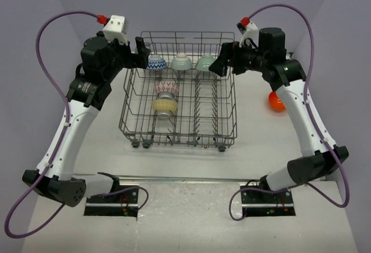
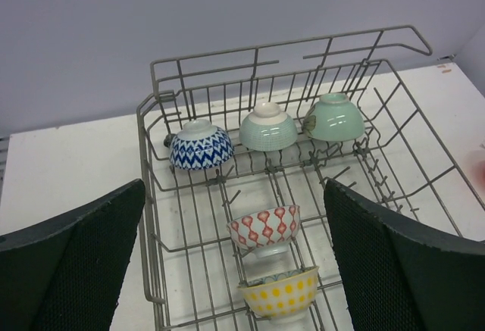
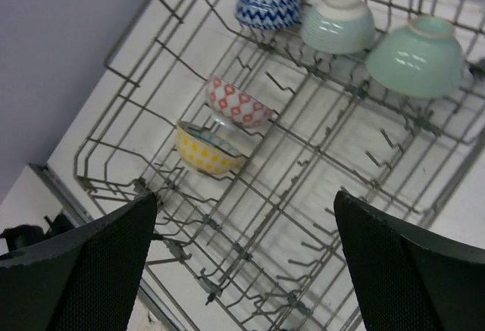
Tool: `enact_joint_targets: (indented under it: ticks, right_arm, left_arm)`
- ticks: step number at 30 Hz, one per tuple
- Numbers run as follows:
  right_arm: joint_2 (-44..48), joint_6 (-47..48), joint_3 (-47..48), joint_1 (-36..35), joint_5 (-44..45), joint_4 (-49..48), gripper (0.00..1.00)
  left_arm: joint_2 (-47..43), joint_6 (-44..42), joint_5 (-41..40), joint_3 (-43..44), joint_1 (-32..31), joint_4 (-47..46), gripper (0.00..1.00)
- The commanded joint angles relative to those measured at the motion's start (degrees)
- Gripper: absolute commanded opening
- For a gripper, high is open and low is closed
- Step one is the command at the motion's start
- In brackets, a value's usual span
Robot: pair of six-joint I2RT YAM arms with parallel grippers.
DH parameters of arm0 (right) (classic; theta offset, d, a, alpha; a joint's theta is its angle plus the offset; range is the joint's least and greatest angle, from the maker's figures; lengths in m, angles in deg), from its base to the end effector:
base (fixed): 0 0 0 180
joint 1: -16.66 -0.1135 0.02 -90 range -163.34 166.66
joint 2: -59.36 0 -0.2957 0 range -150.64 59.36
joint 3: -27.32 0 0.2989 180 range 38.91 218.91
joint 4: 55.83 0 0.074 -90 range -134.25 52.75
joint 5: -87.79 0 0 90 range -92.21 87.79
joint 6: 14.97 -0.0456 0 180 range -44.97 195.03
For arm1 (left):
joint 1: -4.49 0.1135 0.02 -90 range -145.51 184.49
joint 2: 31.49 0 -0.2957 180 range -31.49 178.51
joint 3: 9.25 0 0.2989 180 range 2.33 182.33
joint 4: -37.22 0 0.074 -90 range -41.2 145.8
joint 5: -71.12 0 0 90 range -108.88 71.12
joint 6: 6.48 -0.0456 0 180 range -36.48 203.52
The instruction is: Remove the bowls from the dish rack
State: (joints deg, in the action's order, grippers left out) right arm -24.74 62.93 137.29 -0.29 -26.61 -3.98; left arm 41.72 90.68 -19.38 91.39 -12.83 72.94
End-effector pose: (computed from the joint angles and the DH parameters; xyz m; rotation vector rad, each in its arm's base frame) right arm 0.3412 0.1237 0.4874 -0.3624 2.0297 0.7480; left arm 0.3039 -0.0944 0.5170 0.1463 1.7190 -0.3090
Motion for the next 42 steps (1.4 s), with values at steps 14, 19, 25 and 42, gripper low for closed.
enact_joint_targets:
  ticks: [14, 19, 25, 42]
  right_arm:
    - [-34.9, 10.9, 31.9, -7.0, -31.9, 8.0, 0.92]
    - [-39.4, 12.7, 31.1, -9.2, -37.3, 7.8, 0.86]
    - [-41.1, 14.2, 25.5, -13.6, -40.5, 5.9, 0.77]
    - [-47.7, 14.6, 27.9, -15.7, -38.4, 3.9, 0.75]
  left_arm:
    - [-8.4, 7.3, -10.4, -10.0, -0.1, 2.8, 0.97]
    - [-10.6, 8.0, -11.7, -12.1, -0.1, 3.9, 0.97]
    - [-11.7, 8.7, -12.2, -14.8, -0.1, 4.6, 0.97]
    - [-15.6, 9.7, -10.4, -19.4, 0.0, 5.5, 0.97]
